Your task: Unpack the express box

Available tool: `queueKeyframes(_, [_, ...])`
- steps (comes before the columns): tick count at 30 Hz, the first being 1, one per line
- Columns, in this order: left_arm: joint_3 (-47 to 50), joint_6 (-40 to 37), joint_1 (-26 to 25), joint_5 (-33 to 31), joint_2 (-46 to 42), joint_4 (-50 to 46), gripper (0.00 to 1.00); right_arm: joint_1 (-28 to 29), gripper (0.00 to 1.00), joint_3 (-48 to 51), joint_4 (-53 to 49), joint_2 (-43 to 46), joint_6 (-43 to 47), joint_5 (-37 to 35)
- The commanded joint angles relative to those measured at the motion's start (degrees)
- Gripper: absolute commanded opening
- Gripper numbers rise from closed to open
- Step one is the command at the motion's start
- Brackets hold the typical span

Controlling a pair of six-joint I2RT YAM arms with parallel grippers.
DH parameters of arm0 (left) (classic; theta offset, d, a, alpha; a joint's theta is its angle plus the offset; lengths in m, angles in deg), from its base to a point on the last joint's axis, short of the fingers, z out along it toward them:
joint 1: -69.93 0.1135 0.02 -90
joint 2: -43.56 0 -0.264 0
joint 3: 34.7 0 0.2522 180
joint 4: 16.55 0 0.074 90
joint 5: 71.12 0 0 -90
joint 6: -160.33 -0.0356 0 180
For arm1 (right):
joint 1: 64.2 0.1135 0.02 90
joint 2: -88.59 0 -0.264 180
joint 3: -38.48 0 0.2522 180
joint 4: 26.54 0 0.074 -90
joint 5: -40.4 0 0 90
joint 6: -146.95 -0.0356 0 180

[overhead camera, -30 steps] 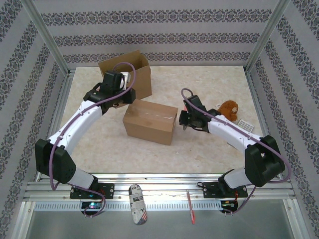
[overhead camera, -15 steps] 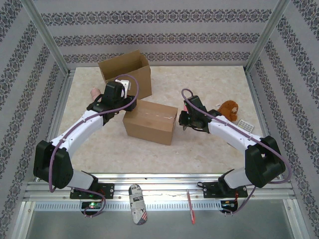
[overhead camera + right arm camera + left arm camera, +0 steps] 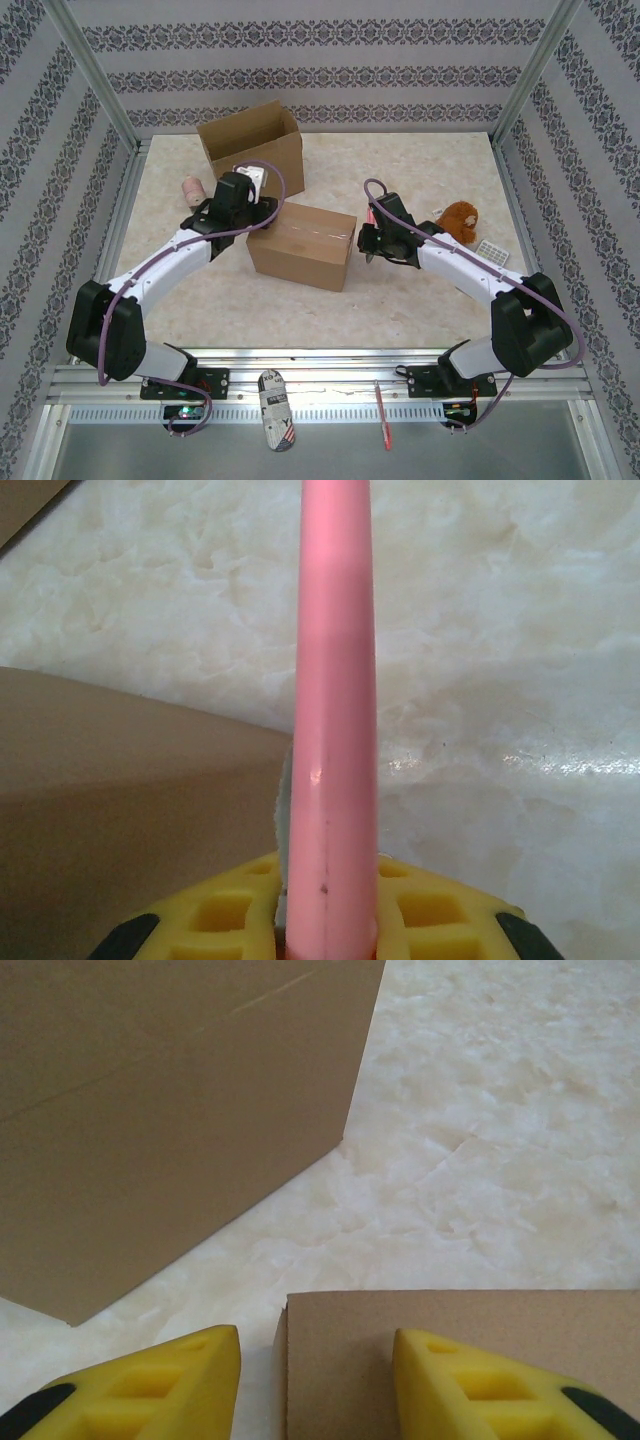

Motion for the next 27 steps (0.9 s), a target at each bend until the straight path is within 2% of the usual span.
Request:
queueKeyframes(1, [1.5,-1.2,-0.8,-2.0,-0.7,4.4,0.49,-0.5,0.0,0.9,0.7,1.6,0.6,0.6])
queueKeyframes(8, [4.8,0.6,-2.5,-4.9,0.1,4.6,0.52,-0.5,0.0,1.2,0.7,2.1,0.3,0.8])
queueKeyframes(17, [8.8,7.2,-3.3,-6.0,0.0,-2.4,0.52,-0.5,0.0,0.9,-0.8,4.3,0.1,2.6])
queueKeyframes(27, [13.2,11.4,-4.0,-5.6,1.6,-4.9,0.51,-0.6,0.0,1.9,-6.0,13.9,-1.5,5.3])
